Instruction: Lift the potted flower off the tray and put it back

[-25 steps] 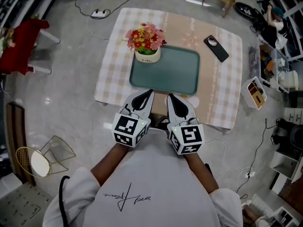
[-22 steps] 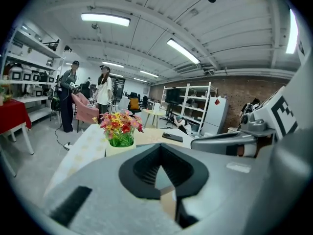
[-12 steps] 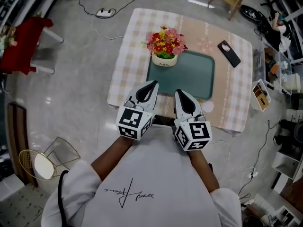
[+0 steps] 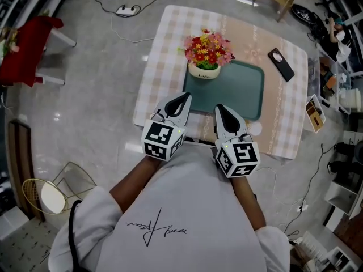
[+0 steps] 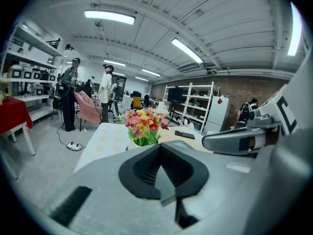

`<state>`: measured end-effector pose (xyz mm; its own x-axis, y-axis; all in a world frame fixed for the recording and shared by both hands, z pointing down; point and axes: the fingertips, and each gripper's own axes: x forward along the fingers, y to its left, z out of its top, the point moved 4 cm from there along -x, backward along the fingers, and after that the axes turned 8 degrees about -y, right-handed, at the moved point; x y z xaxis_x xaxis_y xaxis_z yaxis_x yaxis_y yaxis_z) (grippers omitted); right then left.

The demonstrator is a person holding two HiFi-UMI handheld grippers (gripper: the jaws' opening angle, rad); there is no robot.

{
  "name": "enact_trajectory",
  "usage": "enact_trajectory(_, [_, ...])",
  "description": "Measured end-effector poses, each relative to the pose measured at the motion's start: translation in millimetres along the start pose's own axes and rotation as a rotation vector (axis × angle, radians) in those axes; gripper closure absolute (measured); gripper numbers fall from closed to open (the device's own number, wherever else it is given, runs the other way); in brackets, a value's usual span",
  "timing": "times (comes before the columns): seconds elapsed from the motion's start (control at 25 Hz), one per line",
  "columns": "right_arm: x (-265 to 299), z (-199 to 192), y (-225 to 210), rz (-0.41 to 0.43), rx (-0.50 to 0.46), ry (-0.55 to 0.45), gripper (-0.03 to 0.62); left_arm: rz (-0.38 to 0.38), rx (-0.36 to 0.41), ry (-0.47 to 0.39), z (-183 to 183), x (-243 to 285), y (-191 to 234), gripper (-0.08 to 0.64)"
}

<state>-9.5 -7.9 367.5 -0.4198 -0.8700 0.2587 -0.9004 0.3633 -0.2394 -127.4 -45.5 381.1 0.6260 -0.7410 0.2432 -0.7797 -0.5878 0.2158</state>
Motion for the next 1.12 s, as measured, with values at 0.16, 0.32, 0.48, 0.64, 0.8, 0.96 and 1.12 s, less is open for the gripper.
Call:
enact_trajectory(0.16, [13,8,-2,0.052,-0.01,0.012,0.571,-0.019,0.007,0.06,-7,12,3,0.561])
enact_trajectory(0.32, [30,11,-6,0.084,-0.005,0.021,0.568,-0.04,-0.014,0.082,-9,19,9,0.561])
enact_trajectory(0.48, [42,14,-12,0.086,-0.009,0.041,0.568,-0.023,-0.014,0.107,-11,27,17,0.561])
enact_trajectory(0.64, [56,7,-17,0.103,-0.009,0.102,0.545,0.015,-0.014,0.117,-12,36,29,0.563])
enact_trajectory(0.8, [65,3,-19,0.122,-0.029,0.126,0.539,0.042,-0.038,0.13,-16,46,41,0.546])
enact_trajectory(0.96, [69,-2,-22,0.132,-0.023,0.146,0.526,0.046,-0.042,0.142,-20,53,46,0.523])
enact_trajectory(1.12, [75,-9,-28,0.139,-0.029,0.18,0.501,0.036,-0.047,0.161,-26,60,48,0.499])
